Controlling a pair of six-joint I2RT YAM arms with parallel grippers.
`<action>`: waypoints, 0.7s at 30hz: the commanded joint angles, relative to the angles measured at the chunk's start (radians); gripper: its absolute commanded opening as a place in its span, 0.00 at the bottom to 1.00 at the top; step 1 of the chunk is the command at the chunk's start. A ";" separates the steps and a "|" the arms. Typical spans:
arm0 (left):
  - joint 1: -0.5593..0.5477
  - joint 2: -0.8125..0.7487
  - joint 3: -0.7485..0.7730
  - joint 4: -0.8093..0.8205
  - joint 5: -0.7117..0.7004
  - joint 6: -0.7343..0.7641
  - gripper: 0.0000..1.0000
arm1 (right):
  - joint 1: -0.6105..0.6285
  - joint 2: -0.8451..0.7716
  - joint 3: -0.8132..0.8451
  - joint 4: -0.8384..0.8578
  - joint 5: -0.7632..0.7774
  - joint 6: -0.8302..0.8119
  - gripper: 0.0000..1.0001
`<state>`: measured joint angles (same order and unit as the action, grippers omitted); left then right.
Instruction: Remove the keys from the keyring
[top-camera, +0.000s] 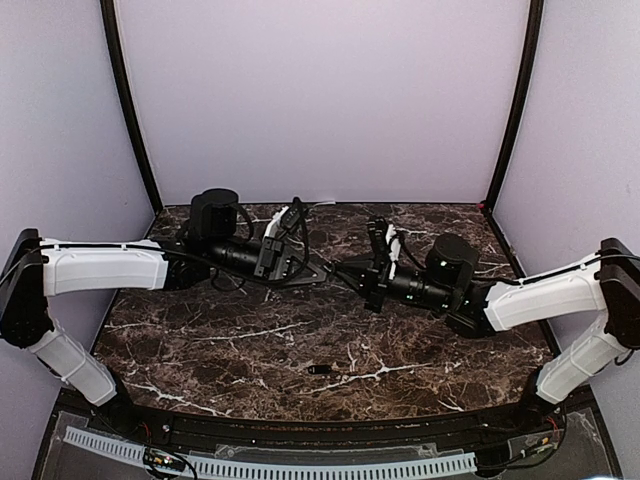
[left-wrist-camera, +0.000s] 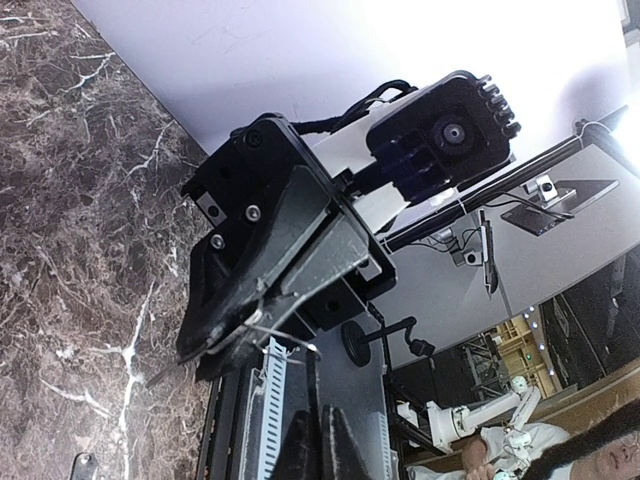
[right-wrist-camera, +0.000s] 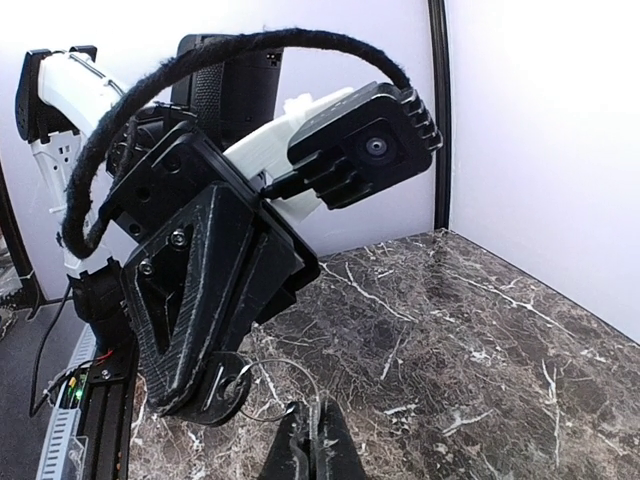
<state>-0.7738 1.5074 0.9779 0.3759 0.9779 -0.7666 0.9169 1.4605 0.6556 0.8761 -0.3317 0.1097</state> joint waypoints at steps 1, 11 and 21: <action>-0.010 -0.055 -0.024 -0.008 0.070 0.004 0.00 | -0.030 -0.050 -0.027 0.121 0.129 0.041 0.00; 0.005 -0.074 -0.022 -0.078 -0.022 0.050 0.00 | -0.029 -0.098 -0.042 0.144 -0.042 0.009 0.00; 0.005 -0.069 0.052 -0.252 -0.068 0.188 0.00 | -0.029 -0.113 0.010 0.021 -0.101 -0.049 0.00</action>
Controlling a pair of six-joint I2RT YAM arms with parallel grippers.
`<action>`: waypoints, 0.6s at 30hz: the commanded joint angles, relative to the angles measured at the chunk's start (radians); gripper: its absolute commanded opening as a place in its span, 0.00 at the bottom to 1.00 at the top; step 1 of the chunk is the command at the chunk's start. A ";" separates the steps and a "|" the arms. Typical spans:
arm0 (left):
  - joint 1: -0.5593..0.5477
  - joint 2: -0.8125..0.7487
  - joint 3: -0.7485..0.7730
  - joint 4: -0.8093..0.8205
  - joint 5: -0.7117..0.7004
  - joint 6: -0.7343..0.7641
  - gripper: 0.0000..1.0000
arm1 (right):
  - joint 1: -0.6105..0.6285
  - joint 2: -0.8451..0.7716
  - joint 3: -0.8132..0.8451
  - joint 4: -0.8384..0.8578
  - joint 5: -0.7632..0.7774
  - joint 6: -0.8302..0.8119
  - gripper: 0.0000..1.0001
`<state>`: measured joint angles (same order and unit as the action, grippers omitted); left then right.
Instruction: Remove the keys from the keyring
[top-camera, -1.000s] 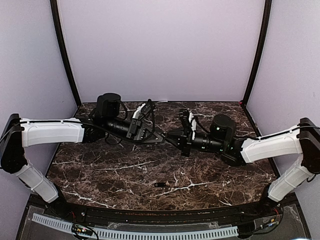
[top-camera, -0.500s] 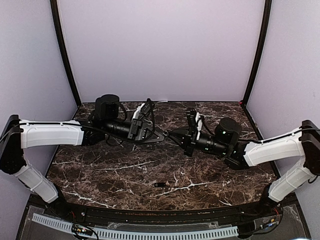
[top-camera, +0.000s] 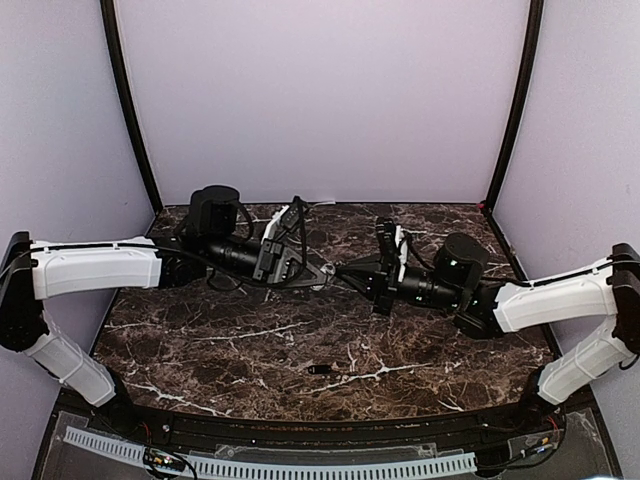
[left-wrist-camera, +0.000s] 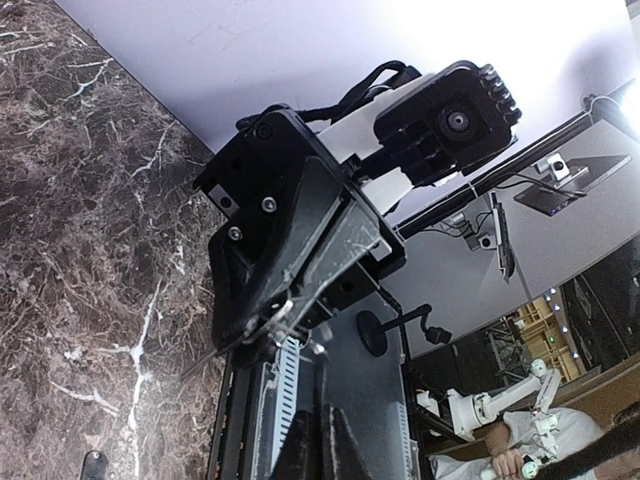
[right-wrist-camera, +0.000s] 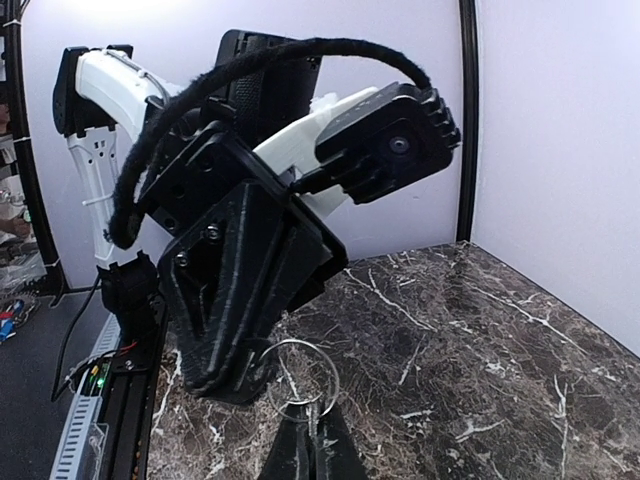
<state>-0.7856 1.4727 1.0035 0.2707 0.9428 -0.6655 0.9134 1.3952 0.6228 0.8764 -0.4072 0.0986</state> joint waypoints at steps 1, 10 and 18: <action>0.017 -0.039 0.033 -0.170 -0.055 0.110 0.00 | -0.027 -0.044 0.054 -0.014 -0.034 -0.050 0.00; 0.013 -0.096 0.083 -0.383 -0.370 0.375 0.00 | -0.027 -0.005 0.137 -0.287 -0.071 -0.063 0.00; -0.036 -0.134 0.055 -0.351 -0.521 0.503 0.00 | -0.026 0.061 0.223 -0.410 -0.171 0.005 0.00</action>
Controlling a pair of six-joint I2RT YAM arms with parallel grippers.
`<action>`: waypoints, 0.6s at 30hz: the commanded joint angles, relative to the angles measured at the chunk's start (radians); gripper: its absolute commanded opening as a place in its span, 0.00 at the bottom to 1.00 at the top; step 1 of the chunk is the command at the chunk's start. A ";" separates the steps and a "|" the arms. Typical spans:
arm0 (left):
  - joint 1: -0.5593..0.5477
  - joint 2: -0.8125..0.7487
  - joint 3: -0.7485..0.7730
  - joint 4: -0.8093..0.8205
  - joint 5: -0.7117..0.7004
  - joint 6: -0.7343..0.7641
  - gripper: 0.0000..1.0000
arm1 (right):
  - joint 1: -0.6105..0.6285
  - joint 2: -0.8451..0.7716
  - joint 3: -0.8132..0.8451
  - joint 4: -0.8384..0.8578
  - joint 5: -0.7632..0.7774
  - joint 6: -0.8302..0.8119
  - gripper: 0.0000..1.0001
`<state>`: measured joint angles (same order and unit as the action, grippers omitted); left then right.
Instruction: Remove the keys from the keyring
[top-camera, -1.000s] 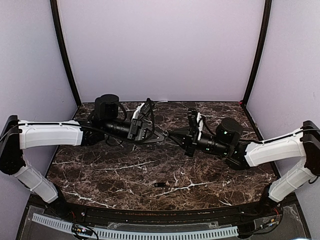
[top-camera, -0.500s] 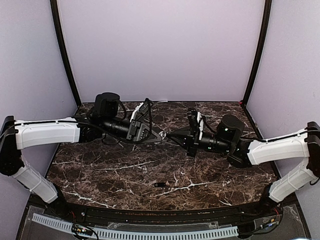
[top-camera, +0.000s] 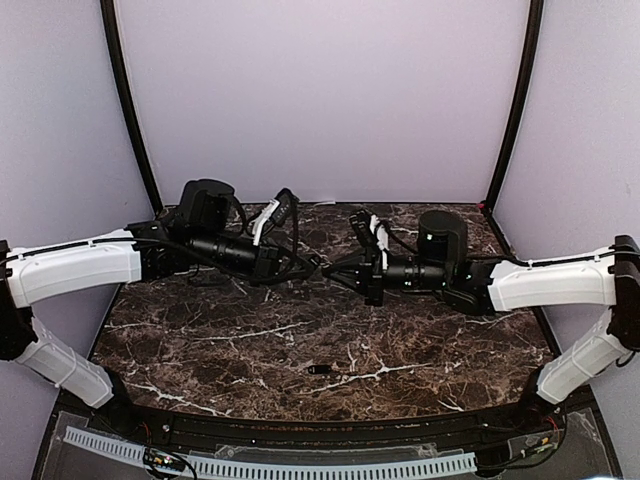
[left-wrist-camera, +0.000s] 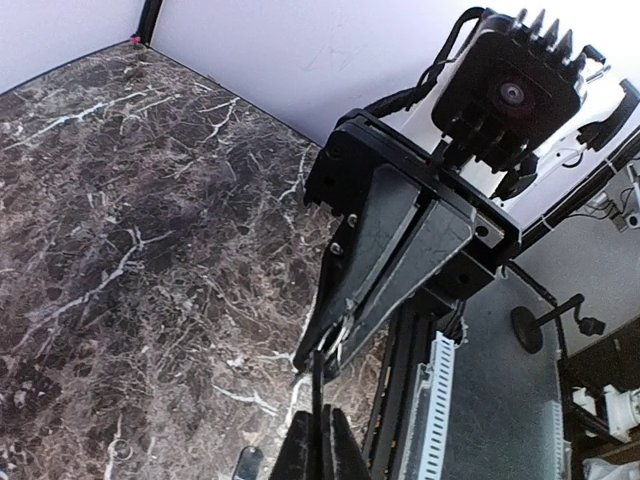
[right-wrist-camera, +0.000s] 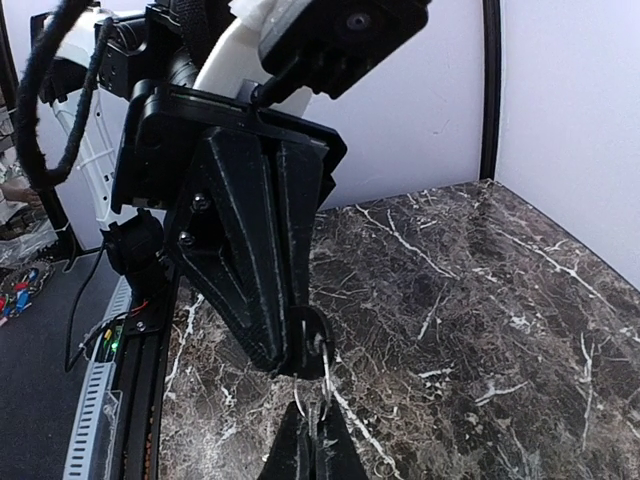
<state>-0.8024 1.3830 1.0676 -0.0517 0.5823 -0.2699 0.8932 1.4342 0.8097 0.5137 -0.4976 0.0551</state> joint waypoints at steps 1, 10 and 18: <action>-0.028 -0.049 -0.016 -0.023 -0.201 0.119 0.00 | -0.006 0.025 0.041 -0.053 -0.088 0.056 0.00; -0.049 -0.108 -0.132 0.152 -0.197 0.133 0.00 | -0.006 0.061 0.039 0.040 -0.088 0.186 0.00; -0.055 -0.125 -0.199 0.268 -0.180 0.133 0.00 | -0.006 0.092 0.074 0.083 -0.113 0.228 0.00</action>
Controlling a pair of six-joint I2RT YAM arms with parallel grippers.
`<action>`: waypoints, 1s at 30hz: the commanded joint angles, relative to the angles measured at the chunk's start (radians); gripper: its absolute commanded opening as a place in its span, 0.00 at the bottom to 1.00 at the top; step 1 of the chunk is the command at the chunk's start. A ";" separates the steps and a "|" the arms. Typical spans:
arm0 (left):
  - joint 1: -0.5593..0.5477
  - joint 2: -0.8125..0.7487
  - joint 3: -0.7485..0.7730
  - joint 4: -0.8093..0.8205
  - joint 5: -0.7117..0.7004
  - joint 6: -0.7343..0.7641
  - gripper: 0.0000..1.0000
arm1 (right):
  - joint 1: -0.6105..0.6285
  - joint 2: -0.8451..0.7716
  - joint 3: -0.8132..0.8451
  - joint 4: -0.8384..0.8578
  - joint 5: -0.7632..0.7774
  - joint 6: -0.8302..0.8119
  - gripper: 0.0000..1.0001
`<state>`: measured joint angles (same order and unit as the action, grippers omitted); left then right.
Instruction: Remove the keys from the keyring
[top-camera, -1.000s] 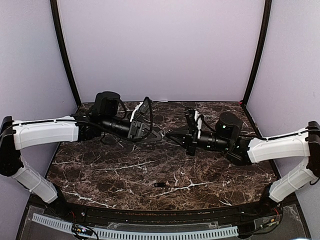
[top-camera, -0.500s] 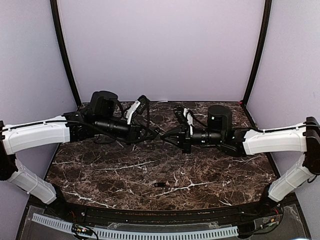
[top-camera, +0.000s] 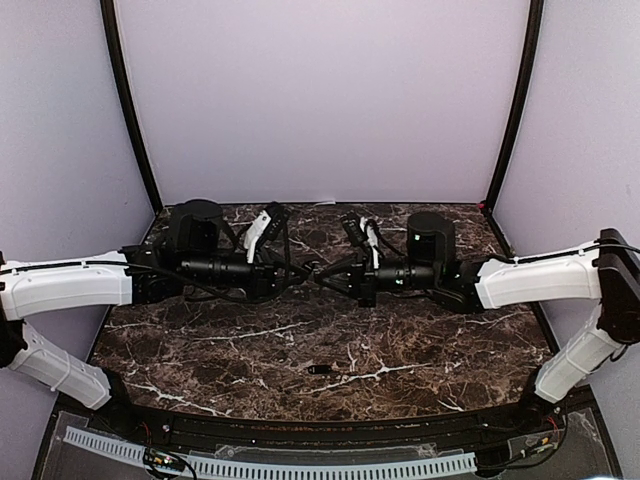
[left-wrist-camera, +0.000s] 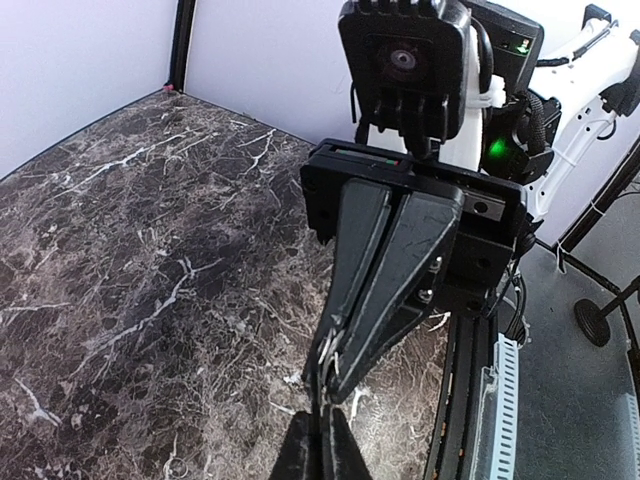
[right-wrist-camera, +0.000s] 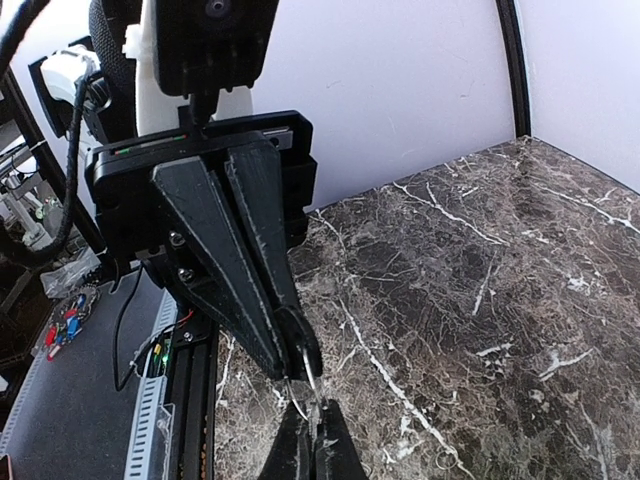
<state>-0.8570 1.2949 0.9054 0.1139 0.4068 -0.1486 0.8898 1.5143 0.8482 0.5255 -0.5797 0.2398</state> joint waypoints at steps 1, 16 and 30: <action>-0.002 -0.036 -0.045 0.122 -0.007 0.007 0.00 | -0.002 0.013 0.037 0.073 -0.033 0.046 0.00; -0.047 -0.038 -0.121 0.287 -0.150 0.056 0.00 | -0.002 0.025 0.057 0.132 -0.119 0.238 0.16; -0.051 -0.091 -0.172 0.441 -0.145 -0.014 0.00 | 0.011 -0.024 -0.182 0.455 -0.011 0.160 0.48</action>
<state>-0.9016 1.2465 0.7456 0.4702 0.2733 -0.1406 0.8894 1.5257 0.7242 0.8101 -0.6430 0.4438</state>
